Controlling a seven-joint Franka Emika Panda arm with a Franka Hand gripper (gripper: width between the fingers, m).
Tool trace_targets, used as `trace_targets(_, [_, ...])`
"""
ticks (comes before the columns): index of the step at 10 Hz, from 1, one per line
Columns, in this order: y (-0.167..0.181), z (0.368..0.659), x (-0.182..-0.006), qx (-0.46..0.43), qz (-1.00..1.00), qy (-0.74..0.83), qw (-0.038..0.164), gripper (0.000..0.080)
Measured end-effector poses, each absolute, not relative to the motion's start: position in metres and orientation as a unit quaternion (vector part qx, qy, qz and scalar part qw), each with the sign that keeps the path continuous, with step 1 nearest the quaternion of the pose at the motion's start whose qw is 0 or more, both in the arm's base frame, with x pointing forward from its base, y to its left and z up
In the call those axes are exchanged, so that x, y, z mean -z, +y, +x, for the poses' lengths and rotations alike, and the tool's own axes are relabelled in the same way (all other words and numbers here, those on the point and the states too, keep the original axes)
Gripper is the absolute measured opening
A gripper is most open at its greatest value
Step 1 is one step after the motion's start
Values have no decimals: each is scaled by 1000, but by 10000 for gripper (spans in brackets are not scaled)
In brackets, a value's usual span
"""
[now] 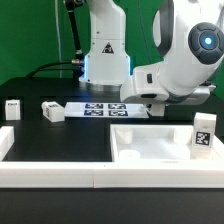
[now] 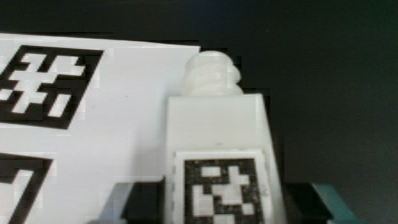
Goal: Assemble square table
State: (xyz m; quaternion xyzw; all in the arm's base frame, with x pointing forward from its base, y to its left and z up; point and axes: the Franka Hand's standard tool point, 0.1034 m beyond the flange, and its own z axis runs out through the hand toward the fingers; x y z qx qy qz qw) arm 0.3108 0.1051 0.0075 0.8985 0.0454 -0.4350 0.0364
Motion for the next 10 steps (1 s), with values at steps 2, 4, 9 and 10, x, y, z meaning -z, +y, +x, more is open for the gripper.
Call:
trace_targets(2, [105,311,-8,435,899,45,36,285])
trace_targets(4, [103,316,-11,435,898,47,37,285])
trace_targets(9, [76,391,-91,349,936,44,8,287])
trace_targets(10, [76,394,-99,304,952,46,4,287])
